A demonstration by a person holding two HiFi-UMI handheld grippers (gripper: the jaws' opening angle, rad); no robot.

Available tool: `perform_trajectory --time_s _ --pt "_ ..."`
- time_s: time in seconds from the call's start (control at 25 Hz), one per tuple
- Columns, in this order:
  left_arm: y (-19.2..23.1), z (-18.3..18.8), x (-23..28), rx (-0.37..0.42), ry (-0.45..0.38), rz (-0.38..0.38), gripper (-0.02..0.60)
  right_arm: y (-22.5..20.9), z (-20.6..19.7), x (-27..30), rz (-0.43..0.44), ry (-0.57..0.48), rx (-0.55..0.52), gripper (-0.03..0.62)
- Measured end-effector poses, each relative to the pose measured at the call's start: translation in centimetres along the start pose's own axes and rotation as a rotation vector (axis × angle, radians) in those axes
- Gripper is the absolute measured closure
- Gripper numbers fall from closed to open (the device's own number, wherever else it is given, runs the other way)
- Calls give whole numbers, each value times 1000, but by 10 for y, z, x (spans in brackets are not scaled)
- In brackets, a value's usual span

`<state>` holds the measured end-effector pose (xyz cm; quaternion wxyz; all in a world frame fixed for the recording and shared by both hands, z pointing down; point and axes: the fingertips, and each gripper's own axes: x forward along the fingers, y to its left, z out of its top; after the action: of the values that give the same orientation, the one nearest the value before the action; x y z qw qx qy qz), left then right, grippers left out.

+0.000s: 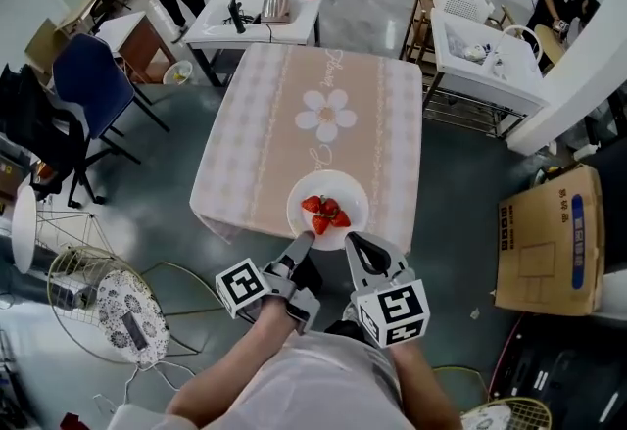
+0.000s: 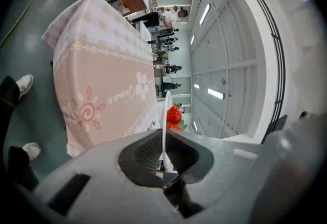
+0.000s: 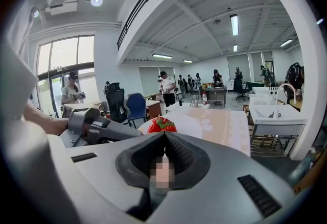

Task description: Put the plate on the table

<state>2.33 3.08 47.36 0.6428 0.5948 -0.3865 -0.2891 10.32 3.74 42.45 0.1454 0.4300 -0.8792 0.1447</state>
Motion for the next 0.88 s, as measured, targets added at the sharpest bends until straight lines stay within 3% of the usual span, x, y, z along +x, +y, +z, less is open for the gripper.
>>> perform_trajectory --time_s 0.4,0.88 --pt "-10 87 14 -22 74 -37 565 31 38 78 -58 10 -23 589" --pt "2 155 4 -54 174 -38 565 71 57 132 -174 33 -5 589"
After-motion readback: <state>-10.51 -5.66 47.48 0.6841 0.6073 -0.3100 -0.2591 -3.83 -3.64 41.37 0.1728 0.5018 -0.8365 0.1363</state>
